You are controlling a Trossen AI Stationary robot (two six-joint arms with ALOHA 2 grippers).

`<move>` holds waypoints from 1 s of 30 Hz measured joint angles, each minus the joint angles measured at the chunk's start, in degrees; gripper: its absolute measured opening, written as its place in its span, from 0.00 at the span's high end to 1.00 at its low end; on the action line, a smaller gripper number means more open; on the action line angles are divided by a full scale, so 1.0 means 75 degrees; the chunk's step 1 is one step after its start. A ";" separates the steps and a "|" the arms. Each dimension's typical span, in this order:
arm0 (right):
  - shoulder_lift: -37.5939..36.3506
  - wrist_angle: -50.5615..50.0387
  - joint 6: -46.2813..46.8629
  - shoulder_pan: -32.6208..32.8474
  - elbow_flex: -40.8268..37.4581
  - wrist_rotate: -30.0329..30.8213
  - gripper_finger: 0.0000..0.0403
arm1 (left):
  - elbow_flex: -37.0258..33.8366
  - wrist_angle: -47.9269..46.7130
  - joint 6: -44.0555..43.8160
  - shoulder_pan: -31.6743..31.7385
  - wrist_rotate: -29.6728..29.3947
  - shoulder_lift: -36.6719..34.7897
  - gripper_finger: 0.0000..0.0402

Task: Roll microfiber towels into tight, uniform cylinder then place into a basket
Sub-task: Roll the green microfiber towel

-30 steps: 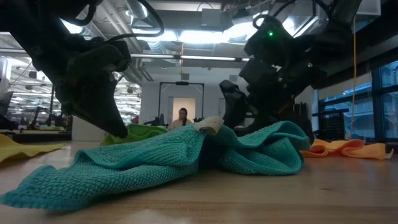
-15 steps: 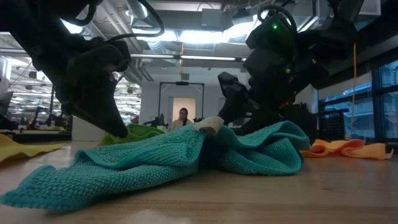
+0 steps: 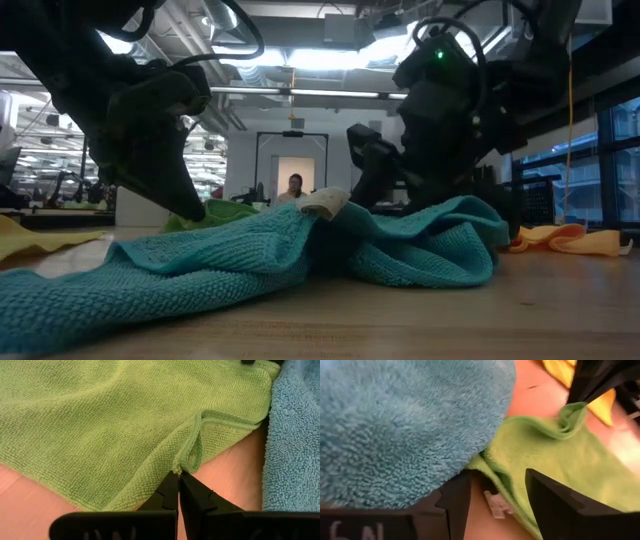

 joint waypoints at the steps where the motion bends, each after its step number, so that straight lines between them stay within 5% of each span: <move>1: 0.0093 0.0159 -0.0005 0.0001 0.0000 -0.0031 0.53 | 0.0000 0.0000 -0.0002 -0.0002 0.0000 0.0000 1.00; 11: 0.0235 0.0502 0.0050 0.0000 0.0000 -0.0098 0.56 | 0.0000 0.0000 -0.0005 -0.0002 0.0000 0.0000 1.00; 22: 0.0221 0.0491 0.0514 -0.0155 0.0000 -0.0037 0.96 | 0.0000 0.0000 -0.0002 -0.0003 0.0009 0.0000 1.00; 30: 0.0177 0.0455 0.1540 -0.0625 0.0000 -0.0043 0.98 | 0.0000 0.0003 0.0286 -0.0058 0.0391 0.0000 1.00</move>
